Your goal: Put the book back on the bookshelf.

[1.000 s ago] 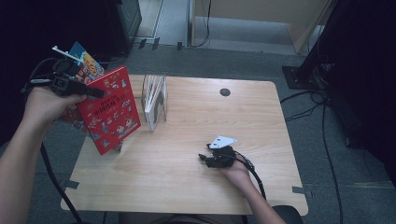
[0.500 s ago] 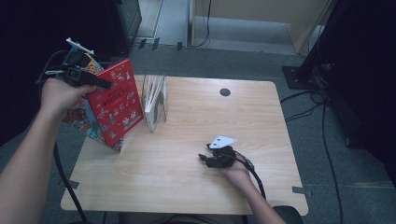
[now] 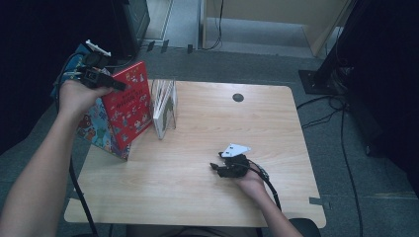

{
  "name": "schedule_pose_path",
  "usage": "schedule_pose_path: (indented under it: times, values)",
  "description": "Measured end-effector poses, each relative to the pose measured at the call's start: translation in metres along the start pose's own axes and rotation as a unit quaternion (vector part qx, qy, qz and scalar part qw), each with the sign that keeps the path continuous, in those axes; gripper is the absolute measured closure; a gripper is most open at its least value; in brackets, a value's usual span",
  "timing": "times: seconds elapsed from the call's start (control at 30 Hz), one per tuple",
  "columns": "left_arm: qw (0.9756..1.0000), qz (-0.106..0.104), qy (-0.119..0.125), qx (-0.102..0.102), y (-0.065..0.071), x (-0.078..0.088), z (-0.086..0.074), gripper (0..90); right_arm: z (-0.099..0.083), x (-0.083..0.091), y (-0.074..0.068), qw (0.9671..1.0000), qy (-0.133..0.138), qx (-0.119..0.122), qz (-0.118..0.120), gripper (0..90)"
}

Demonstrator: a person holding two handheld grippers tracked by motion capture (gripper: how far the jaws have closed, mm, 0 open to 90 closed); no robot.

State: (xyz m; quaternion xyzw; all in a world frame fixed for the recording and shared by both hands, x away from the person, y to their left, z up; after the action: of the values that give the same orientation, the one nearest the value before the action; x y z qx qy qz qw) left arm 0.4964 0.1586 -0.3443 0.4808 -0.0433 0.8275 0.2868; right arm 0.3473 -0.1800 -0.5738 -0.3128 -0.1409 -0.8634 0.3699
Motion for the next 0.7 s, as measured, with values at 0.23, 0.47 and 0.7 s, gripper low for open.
schedule_pose_path:
  times: [0.23, 0.47, 0.7]
  values:
    - [1.0000, 0.000, -0.002, 0.007, -0.0037, -0.0013, 0.0030, 79.9, 0.0000, 0.0000, 0.0000, 1.0000, 0.000, 0.000, 0.000, 43.9]
    - [0.9993, -0.001, -0.037, 0.000, -0.0021, 0.0003, 0.0017, 79.0, 0.0000, 0.0000, 0.0000, 1.0000, 0.000, 0.000, 0.000, 43.9]
    - [0.9982, -0.003, -0.060, 0.006, -0.0046, 0.0002, 0.0005, 78.6, 0.0000, 0.0000, 0.0000, 1.0000, 0.000, 0.000, 0.000, 43.9]
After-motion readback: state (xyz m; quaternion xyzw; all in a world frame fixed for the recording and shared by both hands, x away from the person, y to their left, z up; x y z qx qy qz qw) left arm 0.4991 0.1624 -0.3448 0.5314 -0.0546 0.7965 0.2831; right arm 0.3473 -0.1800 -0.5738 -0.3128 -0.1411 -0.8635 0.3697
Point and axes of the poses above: each handheld gripper's, and its own axes: x roughly backward along the jaws, z roughly out of its top, y roughly to its right, the point moved 8 cm from there along -x, roughly forward along the jaws, and after that the axes turned 3 degrees about -z, right-handed, at the moved point
